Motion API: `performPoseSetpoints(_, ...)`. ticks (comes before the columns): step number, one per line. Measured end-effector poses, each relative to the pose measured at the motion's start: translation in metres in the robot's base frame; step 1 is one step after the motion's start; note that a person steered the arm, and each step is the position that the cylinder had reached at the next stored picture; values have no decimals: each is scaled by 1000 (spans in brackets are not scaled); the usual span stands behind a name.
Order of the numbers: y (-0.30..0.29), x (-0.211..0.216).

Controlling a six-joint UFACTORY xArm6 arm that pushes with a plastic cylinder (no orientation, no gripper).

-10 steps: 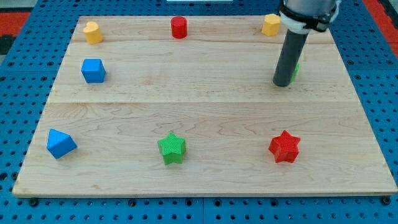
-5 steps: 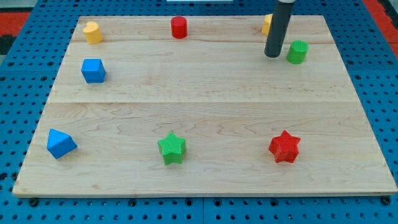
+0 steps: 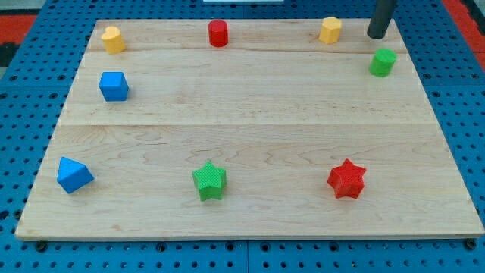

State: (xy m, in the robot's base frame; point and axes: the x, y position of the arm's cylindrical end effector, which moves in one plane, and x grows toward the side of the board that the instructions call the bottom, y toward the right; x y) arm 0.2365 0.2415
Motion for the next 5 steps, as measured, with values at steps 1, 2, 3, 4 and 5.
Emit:
performPoseSetpoints(1, -6, -20)
performPoseSetpoints(2, -30, -35)
performPoseSetpoints(3, -69, -7)
performPoseSetpoints(4, -107, 20)
performPoseSetpoints(5, -157, 15)
